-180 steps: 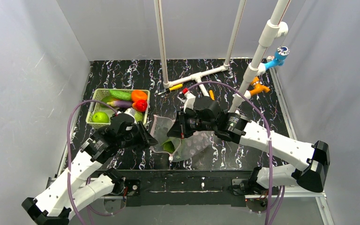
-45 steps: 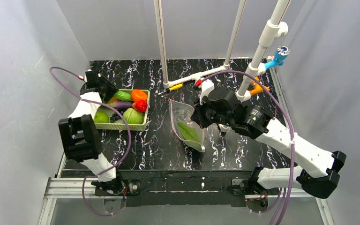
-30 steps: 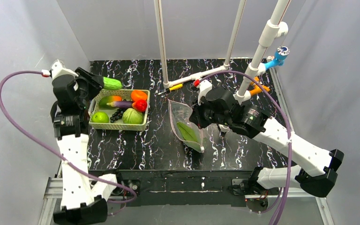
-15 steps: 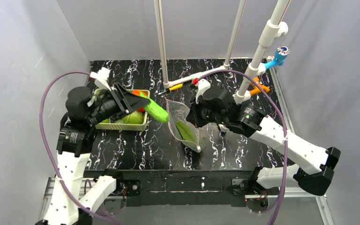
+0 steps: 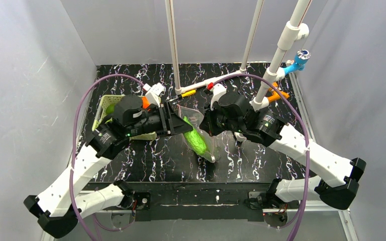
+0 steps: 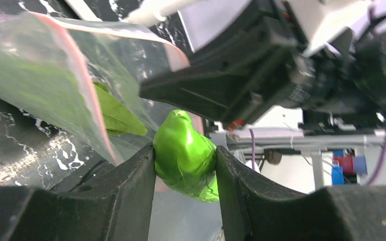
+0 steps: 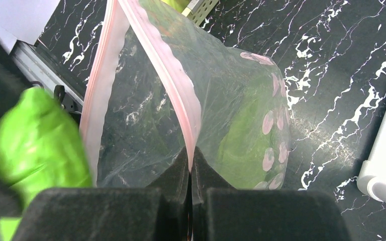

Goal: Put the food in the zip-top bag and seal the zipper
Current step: Place the fake vegetable in the zipper food storage bag.

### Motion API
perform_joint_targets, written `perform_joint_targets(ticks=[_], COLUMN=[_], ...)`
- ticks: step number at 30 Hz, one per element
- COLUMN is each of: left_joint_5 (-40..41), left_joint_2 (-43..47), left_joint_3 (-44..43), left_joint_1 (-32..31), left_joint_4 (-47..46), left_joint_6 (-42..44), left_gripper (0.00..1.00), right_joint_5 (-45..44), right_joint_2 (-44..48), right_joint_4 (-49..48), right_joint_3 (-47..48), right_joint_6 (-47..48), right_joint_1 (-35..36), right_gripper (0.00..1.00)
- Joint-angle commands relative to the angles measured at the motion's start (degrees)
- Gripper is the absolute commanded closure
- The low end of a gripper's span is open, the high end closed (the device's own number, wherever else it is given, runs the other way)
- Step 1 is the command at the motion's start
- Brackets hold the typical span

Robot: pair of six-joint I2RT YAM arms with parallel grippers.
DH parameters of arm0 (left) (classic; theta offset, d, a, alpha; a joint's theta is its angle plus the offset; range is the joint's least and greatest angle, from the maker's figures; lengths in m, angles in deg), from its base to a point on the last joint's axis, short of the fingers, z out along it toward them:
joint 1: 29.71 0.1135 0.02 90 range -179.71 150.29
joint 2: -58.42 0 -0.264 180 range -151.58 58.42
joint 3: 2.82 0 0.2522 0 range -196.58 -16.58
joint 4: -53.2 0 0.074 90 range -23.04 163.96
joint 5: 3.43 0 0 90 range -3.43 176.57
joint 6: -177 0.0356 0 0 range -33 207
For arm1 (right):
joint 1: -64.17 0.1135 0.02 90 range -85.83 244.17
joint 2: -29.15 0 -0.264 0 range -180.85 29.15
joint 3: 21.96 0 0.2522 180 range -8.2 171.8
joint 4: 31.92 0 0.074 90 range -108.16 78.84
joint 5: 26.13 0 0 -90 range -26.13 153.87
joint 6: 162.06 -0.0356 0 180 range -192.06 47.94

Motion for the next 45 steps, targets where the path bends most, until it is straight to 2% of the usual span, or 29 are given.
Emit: perform_joint_targets(ticks=[1, 6, 9, 14, 22, 33, 37, 40, 43, 44, 45], left_joint_5=[14.40, 25.72, 30.79, 35.03, 33.83, 32.46, 32.52, 32.83, 32.69, 32.43, 32.17], left_joint_2=[0.39, 0.93, 1.49, 1.22, -3.02, -0.36, -1.84, -2.20, -2.97, -3.26, -3.70], left_joint_3=[1.58, 1.40, 0.02, -1.96, -4.89, 3.10, 2.09, 1.61, -0.20, -1.04, -1.97], left_joint_1=[-3.54, -8.92, -10.11, -11.46, -13.17, -14.24, -14.24, -14.24, -14.26, -14.24, -14.24], left_joint_4=[-3.75, -2.84, -1.82, -0.23, -0.84, 0.56, 2.03, 2.49, 4.85, 6.17, 7.52], left_joint_6=[-4.38, -2.93, -1.22, 0.43, 4.19, 0.35, -0.52, -1.63, -1.68, -1.52, -1.44], left_gripper=[1.00, 1.00, 1.00, 1.00, 1.00, 1.00, 0.87, 0.55, 0.38, 0.14, 0.05], right_joint_5=[0.66, 1.02, 1.23, 1.43, 1.51, 1.03, 1.10, 1.01, 0.28, 0.07, -0.10], right_joint_2=[1.94, 2.00, 2.08, 1.94, 1.66, 2.76, 2.95, 3.27, 3.87, 4.06, 4.08], right_joint_4=[-1.54, -1.63, -1.85, -1.87, -1.71, -3.29, -3.63, -3.42, -3.30, -3.31, -3.28], right_joint_3=[2.59, 2.68, 2.22, 2.35, 3.11, 2.45, 1.97, 1.64, 1.14, 1.09, 1.02], right_joint_6=[-0.57, -0.70, -0.79, -0.81, -0.84, -1.54, -1.70, -1.76, -1.76, -1.70, -1.64], right_joint_1=[-0.10, -0.10, -0.10, -0.10, -0.10, -0.10, -0.10, -0.09, -0.10, -0.10, -0.10], right_gripper=[0.99, 0.99, 0.99, 0.99, 0.99, 0.99, 0.99, 0.99, 0.99, 0.99, 0.99])
